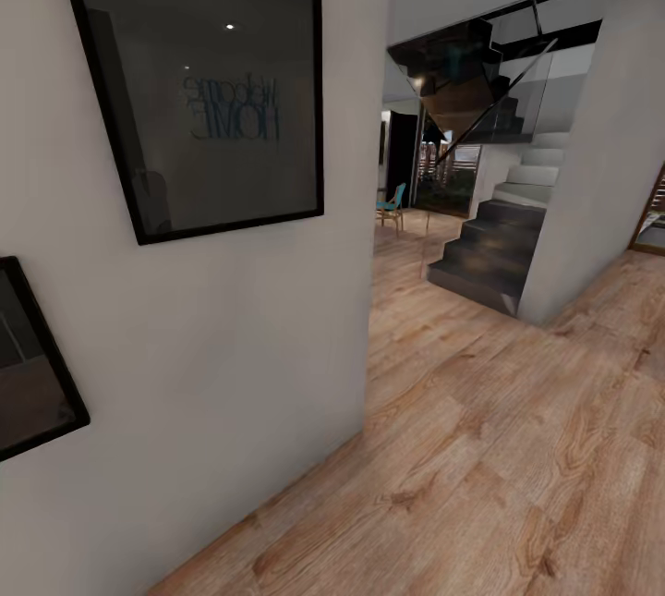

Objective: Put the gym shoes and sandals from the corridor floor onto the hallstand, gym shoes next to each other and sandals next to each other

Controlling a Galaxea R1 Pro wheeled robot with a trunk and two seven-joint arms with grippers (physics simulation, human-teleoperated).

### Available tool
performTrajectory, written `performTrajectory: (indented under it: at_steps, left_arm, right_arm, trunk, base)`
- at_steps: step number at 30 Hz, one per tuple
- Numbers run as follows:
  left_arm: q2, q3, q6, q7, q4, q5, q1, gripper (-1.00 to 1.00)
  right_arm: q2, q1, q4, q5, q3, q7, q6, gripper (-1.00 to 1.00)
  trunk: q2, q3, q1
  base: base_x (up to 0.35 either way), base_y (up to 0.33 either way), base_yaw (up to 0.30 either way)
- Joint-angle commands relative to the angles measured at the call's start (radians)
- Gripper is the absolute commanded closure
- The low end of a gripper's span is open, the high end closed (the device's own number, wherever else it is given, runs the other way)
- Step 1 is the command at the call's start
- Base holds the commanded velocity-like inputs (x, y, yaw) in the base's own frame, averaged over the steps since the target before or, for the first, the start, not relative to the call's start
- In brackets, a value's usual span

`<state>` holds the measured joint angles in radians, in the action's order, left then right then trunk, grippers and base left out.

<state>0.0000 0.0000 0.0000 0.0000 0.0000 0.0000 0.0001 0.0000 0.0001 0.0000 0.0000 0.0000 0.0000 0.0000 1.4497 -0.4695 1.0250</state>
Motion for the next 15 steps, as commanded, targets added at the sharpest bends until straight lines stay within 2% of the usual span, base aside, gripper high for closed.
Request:
performTrajectory:
  at_steps: [1,5,7,13,15]
  left_arm:
    - [0.006,0.006,-0.006,-0.002,-0.006,0.006,-0.006,-1.0]
    - [0.003,0.005,-0.028,-0.003,-0.028,0.013,-0.025,-1.0]
    - [-0.001,0.005,-0.017,-0.004,-0.017,0.005,-0.014,-1.0]
    - [-0.003,0.003,0.017,-0.005,0.017,-0.003,0.012,-1.0]
    - [-0.004,0.003,0.018,-0.005,0.022,-0.003,0.011,-1.0]
  right_arm:
    - [-0.006,-0.006,-0.006,-0.002,-0.004,-0.005,-0.006,-1.0]
    - [-0.001,-0.029,-0.029,-0.002,-0.003,-0.003,-0.028,-1.0]
    - [0.01,-0.027,-0.04,-0.003,-0.003,0.0,-0.037,-1.0]
    - [0.036,-0.032,-0.049,-0.001,-0.004,0.002,-0.003,-1.0]
    - [0.037,-0.032,-0.049,0.0,-0.004,0.001,0.009,-1.0]
  trunk:
    - [0.0,0.0,0.0]
    - [0.0,0.0,0.0]
    - [0.0,0.0,0.0]
    - [0.0,0.0,0.0]
    - [0.0,0.0,0.0]
  base:
    - [0.0,0.0,0.0]
    - [0.0,0.0,0.0]
    - [0.0,0.0,0.0]
    - [0.0,0.0,0.0]
    - [0.0,0.0,0.0]
